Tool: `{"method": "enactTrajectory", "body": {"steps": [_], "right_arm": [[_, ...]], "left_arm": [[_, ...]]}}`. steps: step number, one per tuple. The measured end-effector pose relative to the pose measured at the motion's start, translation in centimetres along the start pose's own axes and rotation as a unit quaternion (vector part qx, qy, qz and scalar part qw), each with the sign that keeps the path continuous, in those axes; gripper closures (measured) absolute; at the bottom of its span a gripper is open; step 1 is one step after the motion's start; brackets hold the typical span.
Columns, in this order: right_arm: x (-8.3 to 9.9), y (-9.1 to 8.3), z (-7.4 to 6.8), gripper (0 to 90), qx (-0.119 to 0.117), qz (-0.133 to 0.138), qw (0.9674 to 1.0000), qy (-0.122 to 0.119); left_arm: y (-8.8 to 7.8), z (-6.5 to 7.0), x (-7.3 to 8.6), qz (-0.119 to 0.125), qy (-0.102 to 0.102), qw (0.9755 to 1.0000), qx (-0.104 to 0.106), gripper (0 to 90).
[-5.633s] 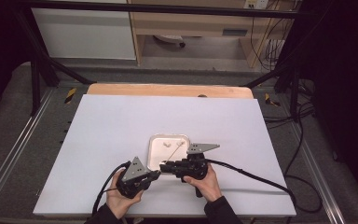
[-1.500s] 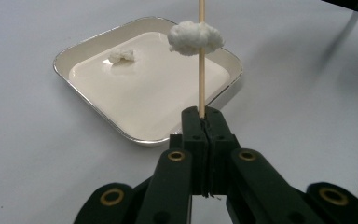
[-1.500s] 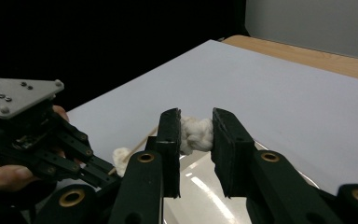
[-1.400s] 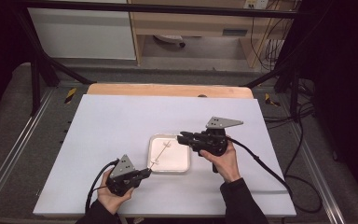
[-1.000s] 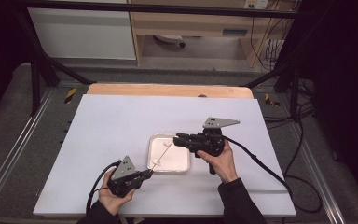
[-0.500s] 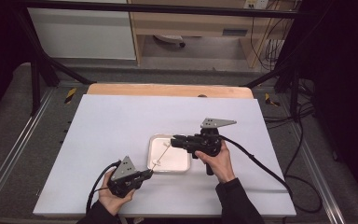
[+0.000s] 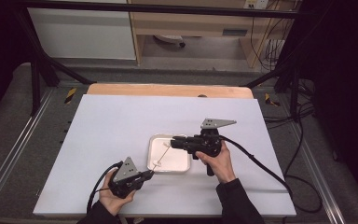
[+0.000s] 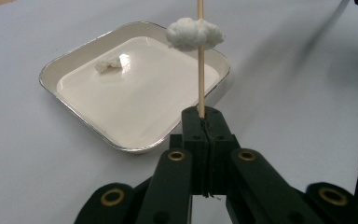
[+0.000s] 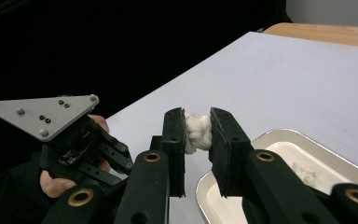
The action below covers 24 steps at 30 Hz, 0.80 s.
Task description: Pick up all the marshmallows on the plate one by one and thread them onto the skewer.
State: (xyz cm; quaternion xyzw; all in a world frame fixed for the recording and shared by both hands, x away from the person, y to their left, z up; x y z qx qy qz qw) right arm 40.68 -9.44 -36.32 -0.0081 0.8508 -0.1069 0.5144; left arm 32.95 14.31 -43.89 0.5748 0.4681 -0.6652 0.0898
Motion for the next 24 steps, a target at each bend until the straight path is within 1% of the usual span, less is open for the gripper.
{"method": "enactTrajectory", "body": {"steps": [5,8,11,13,18,24], "right_arm": [[-0.23,-0.24,0.01,76.3,0.007,0.007,0.9999,-0.006],[-0.29,-0.28,0.05,76.4,0.011,0.011,0.9998,-0.008],[-0.6,-0.54,0.07,76.9,0.016,0.027,0.9994,-0.013],[-0.85,-0.74,0.01,77.0,0.013,0.033,0.9993,-0.012],[-0.46,-0.47,-0.01,76.7,0.009,0.019,0.9997,-0.009],[-0.16,-0.03,0.22,76.8,0.003,0.016,0.9999,-0.002]], "left_arm": [[-0.08,-0.11,-0.04,0.004,-0.003,1.0,-0.002,88.8],[-0.1,-0.17,-0.02,0.003,-0.001,1.0,-0.003,88.8],[-0.03,-0.16,0.12,0.0,-0.001,1.0,-0.004,88.8],[-0.07,-0.18,0.05,0.003,-0.003,1.0,-0.005,88.8],[-0.09,-0.15,0.0,0.006,-0.002,1.0,-0.006,88.8],[-0.14,-0.18,0.01,0.009,-0.004,0.9999,-0.006,88.8]]}}
Point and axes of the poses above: each handheld gripper's, and its own axes: y roughly forward along the jaws, x roughly out of its underside, z roughly to its right, the point moved 3 cm from there along y, roughly forward along the jaws, and after that the axes turned 13 degrees about -x, right-handed, at the moved point
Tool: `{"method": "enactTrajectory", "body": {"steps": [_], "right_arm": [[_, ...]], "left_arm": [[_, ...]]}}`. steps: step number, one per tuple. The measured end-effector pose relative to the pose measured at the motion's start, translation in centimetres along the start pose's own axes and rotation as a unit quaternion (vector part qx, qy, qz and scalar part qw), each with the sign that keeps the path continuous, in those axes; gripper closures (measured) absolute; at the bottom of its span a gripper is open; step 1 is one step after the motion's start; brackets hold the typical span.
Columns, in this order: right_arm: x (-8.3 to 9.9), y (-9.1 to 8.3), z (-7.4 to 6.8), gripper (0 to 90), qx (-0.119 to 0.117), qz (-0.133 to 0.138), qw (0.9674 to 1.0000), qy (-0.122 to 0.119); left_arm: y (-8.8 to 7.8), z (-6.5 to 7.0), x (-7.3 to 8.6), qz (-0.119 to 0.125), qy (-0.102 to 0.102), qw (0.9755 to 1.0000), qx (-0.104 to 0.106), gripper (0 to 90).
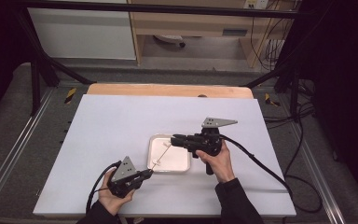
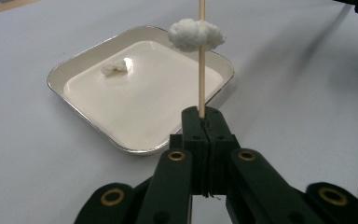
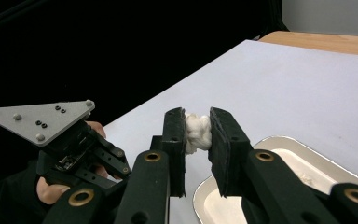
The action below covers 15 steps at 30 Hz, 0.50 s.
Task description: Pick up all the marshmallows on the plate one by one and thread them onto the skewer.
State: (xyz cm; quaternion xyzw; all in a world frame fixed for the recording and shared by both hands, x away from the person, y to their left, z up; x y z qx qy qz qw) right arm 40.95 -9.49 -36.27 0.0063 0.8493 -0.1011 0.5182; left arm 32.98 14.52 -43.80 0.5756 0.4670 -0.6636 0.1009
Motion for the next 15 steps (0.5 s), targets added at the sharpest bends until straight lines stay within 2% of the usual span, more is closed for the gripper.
{"method": "enactTrajectory", "body": {"steps": [5,8,15], "right_arm": [[0.32,0.35,-0.06,77.7,-0.01,-0.002,0.9999,0.006],[0.59,0.53,-0.07,78.6,-0.012,-0.01,0.9998,0.008],[0.89,0.73,-0.06,79.6,-0.016,-0.018,0.9997,0.009]], "left_arm": [[0.1,0.09,0.1,-0.006,0.005,1.0,-0.001,88.9],[0.15,0.07,0.21,-0.009,0.01,0.9999,-0.008,88.9],[0.22,0.2,0.26,-0.009,0.013,0.9998,-0.006,88.9]]}}
Point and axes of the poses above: each handheld gripper's, and its own axes: y roughly forward along the jaws, x roughly out of its underside, z roughly to its right, the point moved 3 cm from there along y, roughly forward along the jaws, and after that the axes turned 13 degrees about -x, right-handed, at the moved point
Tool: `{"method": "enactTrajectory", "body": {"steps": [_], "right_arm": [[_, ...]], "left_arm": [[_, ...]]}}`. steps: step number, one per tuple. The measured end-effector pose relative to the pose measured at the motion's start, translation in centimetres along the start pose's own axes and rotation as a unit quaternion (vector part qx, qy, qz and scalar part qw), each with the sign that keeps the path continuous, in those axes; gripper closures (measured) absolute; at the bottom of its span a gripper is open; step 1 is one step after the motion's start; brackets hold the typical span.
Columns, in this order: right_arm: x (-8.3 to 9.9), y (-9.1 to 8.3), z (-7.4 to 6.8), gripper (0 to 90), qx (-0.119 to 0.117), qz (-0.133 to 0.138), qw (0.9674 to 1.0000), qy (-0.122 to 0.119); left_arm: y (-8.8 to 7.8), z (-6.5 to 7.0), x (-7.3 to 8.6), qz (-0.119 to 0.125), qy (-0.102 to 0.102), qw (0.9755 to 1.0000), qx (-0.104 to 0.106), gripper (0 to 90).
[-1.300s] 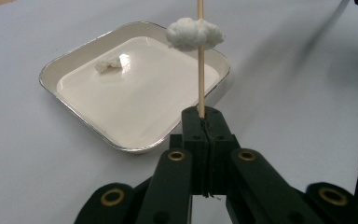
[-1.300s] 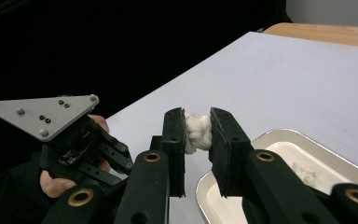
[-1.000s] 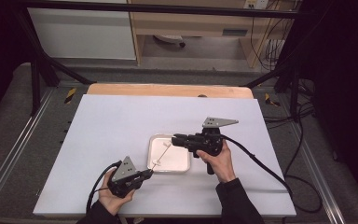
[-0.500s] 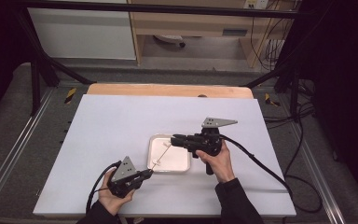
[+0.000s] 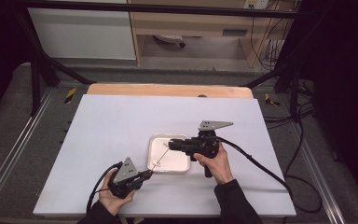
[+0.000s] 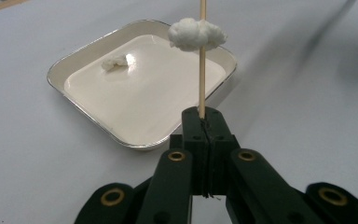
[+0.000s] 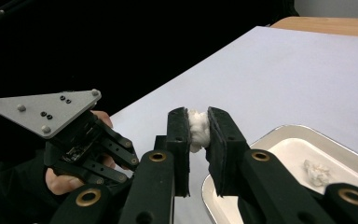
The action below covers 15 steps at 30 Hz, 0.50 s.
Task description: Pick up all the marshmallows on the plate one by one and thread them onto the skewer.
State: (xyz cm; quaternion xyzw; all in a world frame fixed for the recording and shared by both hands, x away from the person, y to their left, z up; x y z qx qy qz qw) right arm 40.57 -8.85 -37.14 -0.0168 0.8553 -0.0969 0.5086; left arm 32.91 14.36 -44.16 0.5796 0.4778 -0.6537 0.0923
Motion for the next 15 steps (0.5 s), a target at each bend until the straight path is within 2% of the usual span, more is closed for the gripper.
{"method": "enactTrajectory", "body": {"steps": [5,15], "right_arm": [[0.23,0.27,-0.12,79.8,-0.015,0.009,0.9998,0.003],[0.79,0.51,-0.1,80.1,-0.019,0.02,0.9996,0.002]], "left_arm": [[-0.14,0.01,0.01,0.006,-0.002,1.0,-0.002,88.9],[-0.13,0.1,0.0,0.01,-0.013,0.9999,0.001,89.0]]}}
Point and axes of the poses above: each handheld gripper's, and its own axes: y roughly forward along the jaws, x roughly out of its underside, z roughly to its right, the point moved 3 cm from there along y, roughly forward along the jaws, and after that the axes turned 13 degrees about -x, right-handed, at the moved point
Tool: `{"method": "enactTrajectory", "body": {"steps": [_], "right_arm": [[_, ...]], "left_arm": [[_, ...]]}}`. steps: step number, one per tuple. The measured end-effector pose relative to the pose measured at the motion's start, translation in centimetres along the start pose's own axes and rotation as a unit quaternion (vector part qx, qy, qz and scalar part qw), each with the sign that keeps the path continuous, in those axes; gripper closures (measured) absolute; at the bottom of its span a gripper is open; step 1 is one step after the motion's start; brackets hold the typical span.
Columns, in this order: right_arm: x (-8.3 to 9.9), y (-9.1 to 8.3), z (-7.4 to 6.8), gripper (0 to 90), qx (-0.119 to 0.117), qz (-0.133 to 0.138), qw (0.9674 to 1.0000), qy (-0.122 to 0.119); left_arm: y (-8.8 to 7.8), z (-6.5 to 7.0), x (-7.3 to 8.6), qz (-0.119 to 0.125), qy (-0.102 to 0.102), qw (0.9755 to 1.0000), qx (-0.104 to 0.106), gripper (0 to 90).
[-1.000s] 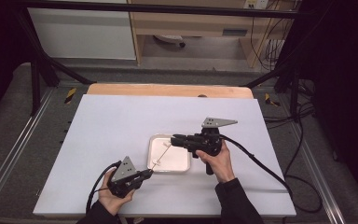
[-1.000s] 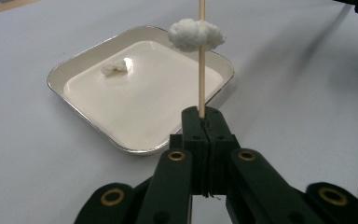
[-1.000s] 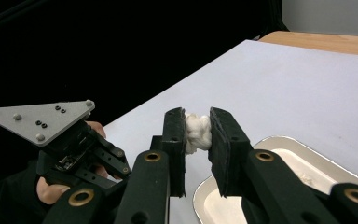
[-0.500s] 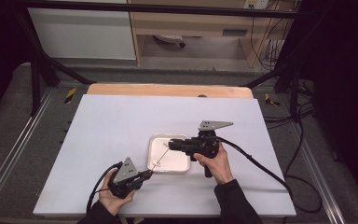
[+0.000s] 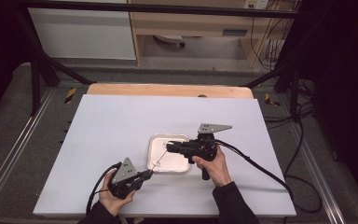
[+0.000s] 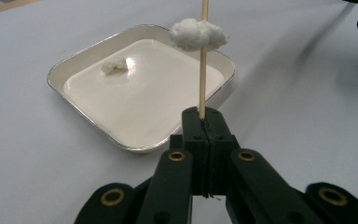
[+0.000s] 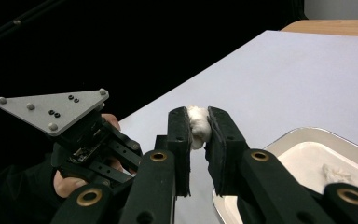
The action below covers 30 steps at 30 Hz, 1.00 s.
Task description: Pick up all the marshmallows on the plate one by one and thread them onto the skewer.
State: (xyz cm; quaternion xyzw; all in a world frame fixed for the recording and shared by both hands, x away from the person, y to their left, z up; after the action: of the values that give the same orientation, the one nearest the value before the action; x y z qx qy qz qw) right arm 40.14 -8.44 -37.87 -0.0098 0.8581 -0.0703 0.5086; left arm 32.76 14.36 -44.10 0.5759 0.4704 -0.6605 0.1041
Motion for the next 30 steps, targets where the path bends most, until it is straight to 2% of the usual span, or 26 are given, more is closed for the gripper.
{"method": "enactTrajectory", "body": {"steps": [6,30], "right_arm": [[0.31,0.11,-0.11,80.2,-0.003,0.003,1.0,-0.003],[0.73,0.4,-0.61,81.1,-0.01,0.008,0.9997,-0.02]], "left_arm": [[0.03,0.04,0.04,0.002,-0.005,1.0,-0.002,89.0],[0.02,0.32,-0.06,0.009,0.0,0.9999,-0.005,89.0]]}}
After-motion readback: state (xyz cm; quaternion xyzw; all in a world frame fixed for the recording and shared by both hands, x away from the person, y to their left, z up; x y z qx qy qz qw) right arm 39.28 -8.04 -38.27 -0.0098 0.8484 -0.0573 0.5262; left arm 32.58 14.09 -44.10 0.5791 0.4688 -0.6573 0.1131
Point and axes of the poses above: each handheld gripper's, and its own axes: y roughly forward along the jaws, x roughly out of its underside, z roughly to its right, the point moved 3 cm from there along y, roughly forward along the jaws, and after that the axes turned 13 degrees about -x, right-handed, at the moved point
